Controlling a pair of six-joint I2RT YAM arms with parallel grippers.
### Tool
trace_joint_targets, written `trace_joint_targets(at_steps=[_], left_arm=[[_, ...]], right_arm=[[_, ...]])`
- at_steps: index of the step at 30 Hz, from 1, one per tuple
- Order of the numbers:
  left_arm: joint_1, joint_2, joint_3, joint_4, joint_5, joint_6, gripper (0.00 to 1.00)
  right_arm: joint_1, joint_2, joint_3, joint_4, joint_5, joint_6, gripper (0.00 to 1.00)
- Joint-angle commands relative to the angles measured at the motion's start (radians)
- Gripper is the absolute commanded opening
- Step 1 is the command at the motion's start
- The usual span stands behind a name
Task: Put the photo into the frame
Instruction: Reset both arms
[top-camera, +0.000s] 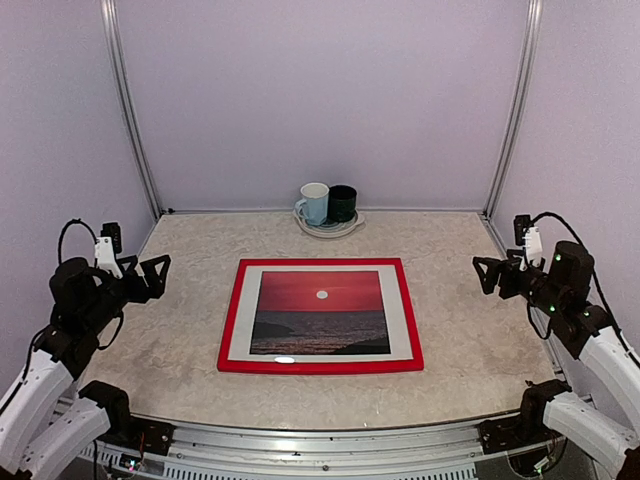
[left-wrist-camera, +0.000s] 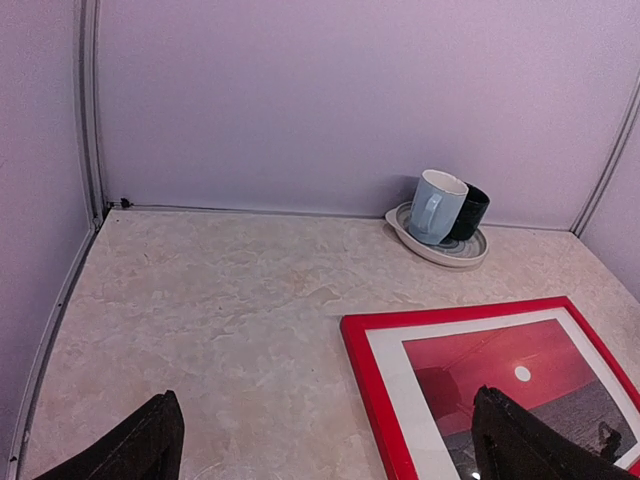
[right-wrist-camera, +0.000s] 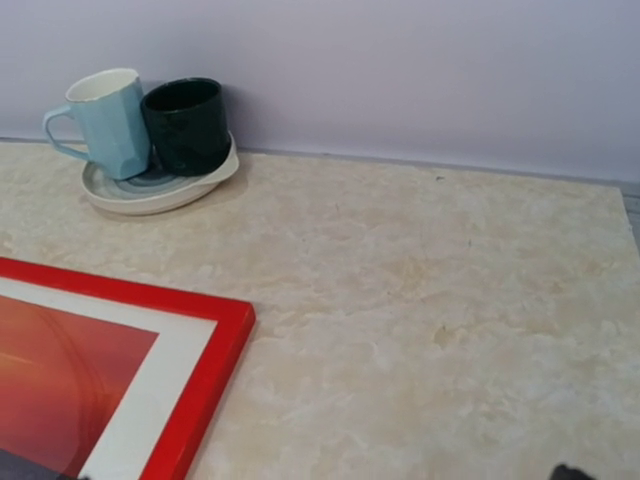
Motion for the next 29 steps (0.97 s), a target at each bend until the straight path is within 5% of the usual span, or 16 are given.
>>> trace_joint_targets(at_steps=[1,10,29], left_arm=[[0.006,-0.011,0.009,-0.008,0.006,-0.001,0.99],[0.006,-0.005,0.009,-0.01,0.009,-0.001,0.99],[0.006,0.0,0.011,-0.014,0.011,-0.004,0.99]], right_arm=[[-0.01,0.013,0.029,-0.045,0.04,0.036,0.99],[-0.01,0.003,0.067,-0.083,0.129,0.114,0.99],[0.004,-0.015,0.064,-0.089,0.074,0.085,0.99]])
